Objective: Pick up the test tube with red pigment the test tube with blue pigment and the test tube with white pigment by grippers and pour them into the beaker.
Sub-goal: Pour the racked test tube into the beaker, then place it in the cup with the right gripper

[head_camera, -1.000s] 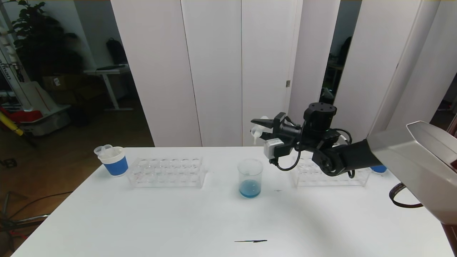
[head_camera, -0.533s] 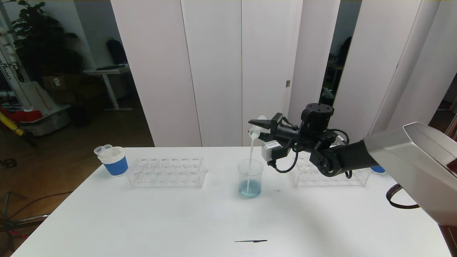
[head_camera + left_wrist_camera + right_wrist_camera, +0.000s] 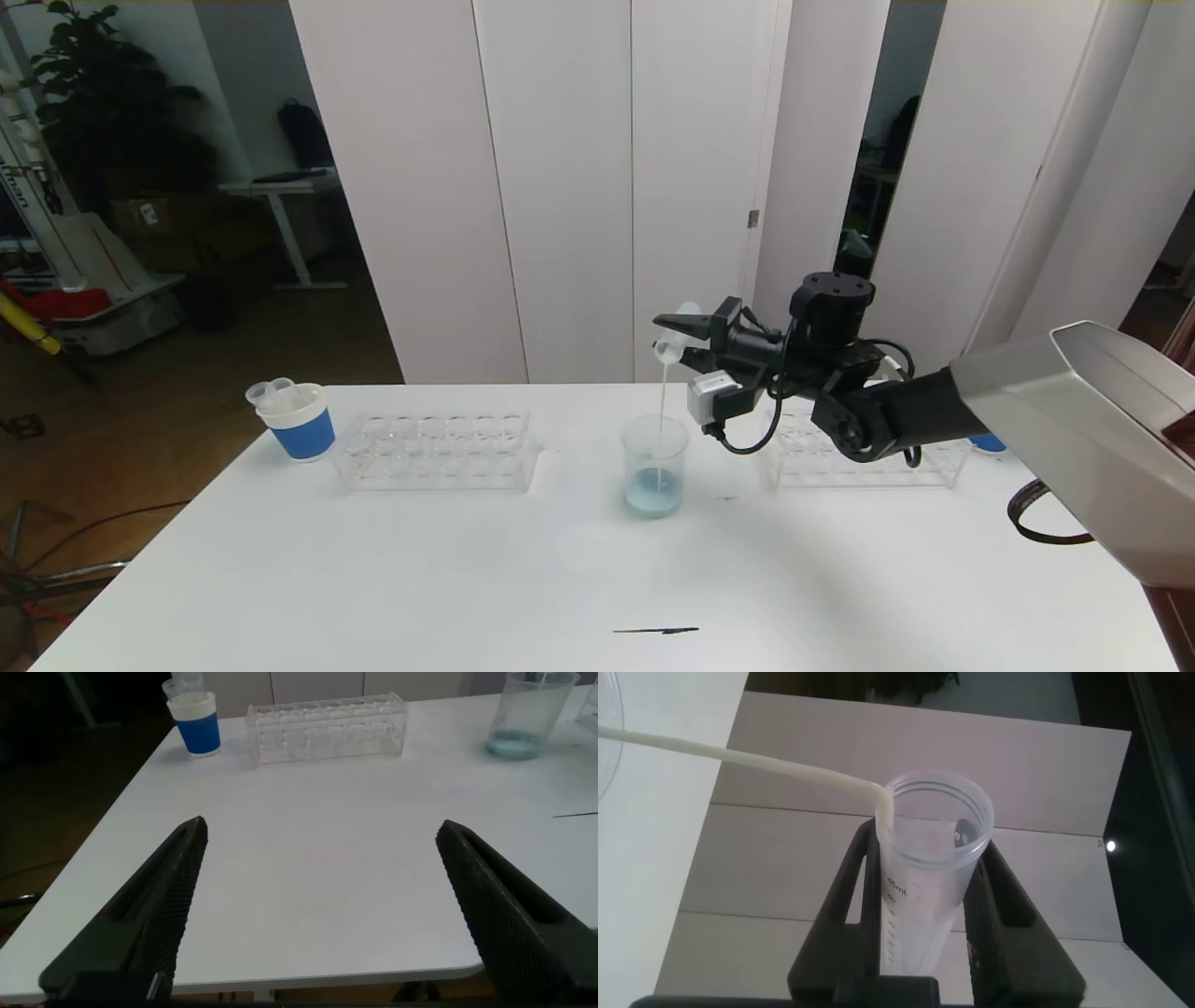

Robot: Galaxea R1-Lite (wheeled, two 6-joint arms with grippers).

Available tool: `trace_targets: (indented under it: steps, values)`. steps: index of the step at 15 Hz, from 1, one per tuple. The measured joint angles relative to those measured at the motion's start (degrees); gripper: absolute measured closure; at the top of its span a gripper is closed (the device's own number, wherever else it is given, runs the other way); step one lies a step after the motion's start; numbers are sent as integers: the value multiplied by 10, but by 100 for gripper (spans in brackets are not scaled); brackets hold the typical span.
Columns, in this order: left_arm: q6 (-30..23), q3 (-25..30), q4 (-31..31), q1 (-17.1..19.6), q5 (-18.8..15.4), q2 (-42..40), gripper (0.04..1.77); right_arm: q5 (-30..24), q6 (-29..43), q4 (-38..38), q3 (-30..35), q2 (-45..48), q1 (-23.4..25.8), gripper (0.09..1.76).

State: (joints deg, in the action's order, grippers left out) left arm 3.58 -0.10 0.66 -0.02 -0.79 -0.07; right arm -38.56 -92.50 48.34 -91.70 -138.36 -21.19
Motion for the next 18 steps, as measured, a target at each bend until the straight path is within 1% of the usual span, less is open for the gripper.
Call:
trace_targets:
  steps: [8,18]
  values:
    - [0,0,0,0,0,0,6,-14,-32,1,-7,0,-1,127]
    - [0,0,0,0,0,0,6,-14,-36,11,-9,-1,-5,127]
